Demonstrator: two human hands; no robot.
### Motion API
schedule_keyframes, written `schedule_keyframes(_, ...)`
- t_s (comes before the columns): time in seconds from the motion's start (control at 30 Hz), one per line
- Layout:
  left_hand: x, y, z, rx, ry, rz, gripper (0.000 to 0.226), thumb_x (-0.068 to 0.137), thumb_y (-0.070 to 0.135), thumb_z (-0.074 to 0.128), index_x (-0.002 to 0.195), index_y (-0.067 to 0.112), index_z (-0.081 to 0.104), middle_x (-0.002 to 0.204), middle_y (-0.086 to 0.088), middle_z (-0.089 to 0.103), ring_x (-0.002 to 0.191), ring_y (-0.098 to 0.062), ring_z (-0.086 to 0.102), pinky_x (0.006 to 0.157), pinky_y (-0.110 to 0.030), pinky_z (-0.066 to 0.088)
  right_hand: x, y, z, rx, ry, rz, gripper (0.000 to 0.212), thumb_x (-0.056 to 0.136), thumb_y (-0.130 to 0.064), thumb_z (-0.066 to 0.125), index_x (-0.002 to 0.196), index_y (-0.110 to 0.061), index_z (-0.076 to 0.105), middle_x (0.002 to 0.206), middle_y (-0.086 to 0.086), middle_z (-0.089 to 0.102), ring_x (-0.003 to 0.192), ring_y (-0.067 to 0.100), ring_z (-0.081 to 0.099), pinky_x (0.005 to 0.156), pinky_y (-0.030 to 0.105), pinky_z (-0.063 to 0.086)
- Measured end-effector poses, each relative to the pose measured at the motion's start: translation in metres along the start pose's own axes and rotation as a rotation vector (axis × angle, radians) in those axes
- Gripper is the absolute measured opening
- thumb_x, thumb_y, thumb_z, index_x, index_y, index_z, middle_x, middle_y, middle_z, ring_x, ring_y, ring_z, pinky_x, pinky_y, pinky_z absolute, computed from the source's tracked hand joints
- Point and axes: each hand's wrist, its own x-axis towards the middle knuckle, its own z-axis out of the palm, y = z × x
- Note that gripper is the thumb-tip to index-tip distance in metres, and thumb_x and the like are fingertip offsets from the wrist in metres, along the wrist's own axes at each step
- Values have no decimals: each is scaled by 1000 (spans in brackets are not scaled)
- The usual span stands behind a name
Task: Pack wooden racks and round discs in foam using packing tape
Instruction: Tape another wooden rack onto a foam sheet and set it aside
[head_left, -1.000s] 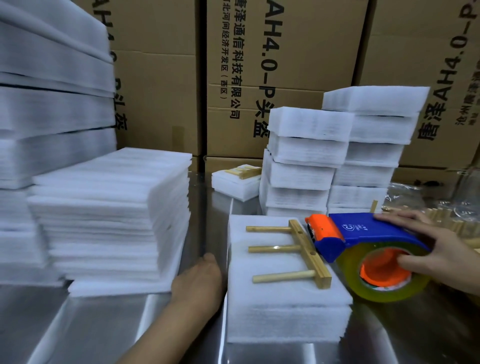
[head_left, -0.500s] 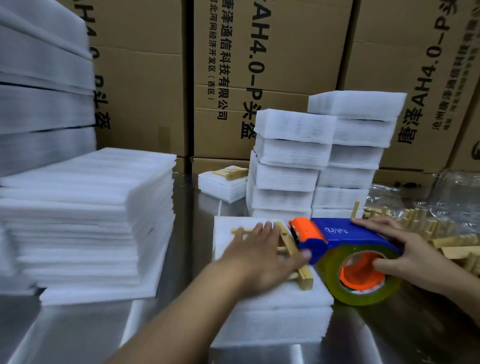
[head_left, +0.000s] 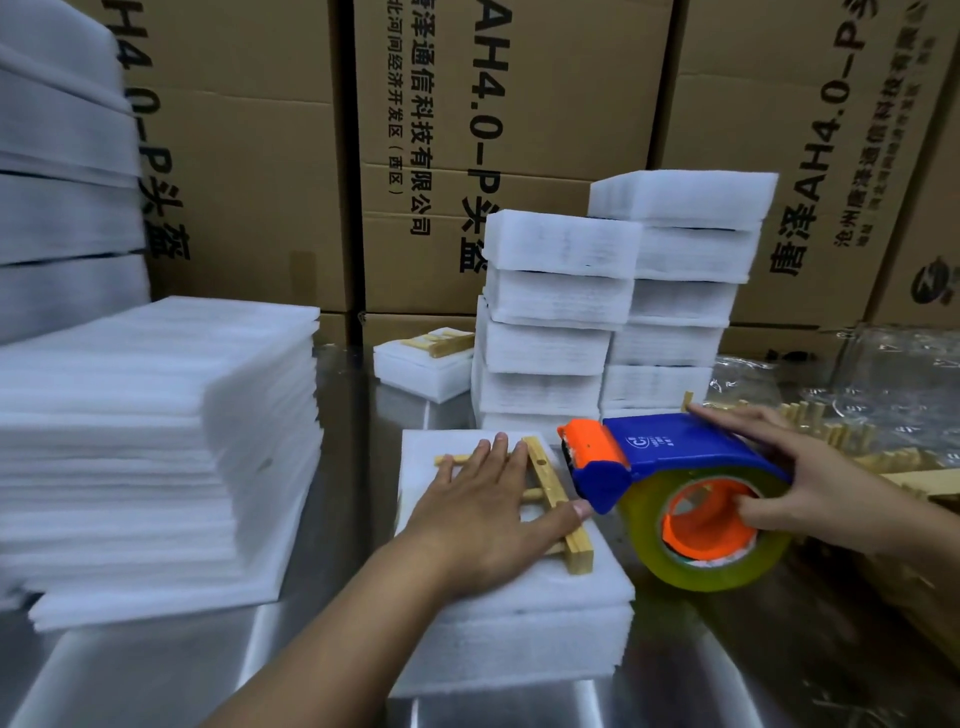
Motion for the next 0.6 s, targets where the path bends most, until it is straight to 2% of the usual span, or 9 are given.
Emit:
schedule_keyframes(0.1,1,-2,1,-4,-1,0,103,66,88,7,149,29,-11,156,10,-17,142,-6,-18,115,-36,-10,-3,3,-7,-70,21,-9,91,74,6,72,121,-67,43,115,-31,38,90,-2,60,61,18,53)
schedule_keyframes(0.23,2,-2,3,4,-4,-2,100,70,86,9,149,29,-11,156,11,-16,142,-5,-18,114,-35,-10,-14,13,-26,-201,29,9,86,75,-3,73,124,-65,43,122,-32,33,98,-5,54,70,29,56)
schedule_keyframes(0.37,1,-1,2,0,-13,-11,97,73,84,13,149,29,-9,157,11,-15,142,-4,-17,115,-35,-10,-13,10,-31,-298,15,-20,78,72,-17,71,126,-65,42,125,-34,31,107,-10,44,75,17,50)
schedule_keyframes(0.4,0,-1,1,-3,-13,-11,96,74,83,13,149,29,-9,157,11,-15,142,-4,-17,115,-35,-10,-12,10,-31,-295,17,-18,79,71,-17,71,127,-64,41,126,-33,31,108,-10,45,75,17,50)
schedule_keyframes(0.5,-1,-1,0,-11,-16,-7,94,75,83,15,149,29,-9,156,11,-17,141,-4,-18,116,-34,-11,-16,21,-37,-246,13,11,87,73,-5,74,130,-61,40,129,-31,32,107,-8,49,73,25,54)
schedule_keyframes(0.6,-2,0,-1,-7,-25,-7,94,75,83,14,149,29,-9,156,11,-17,141,-3,-18,116,-35,-11,-23,29,-43,-266,57,36,91,72,2,74,127,-63,42,130,-30,33,110,-8,48,77,26,53)
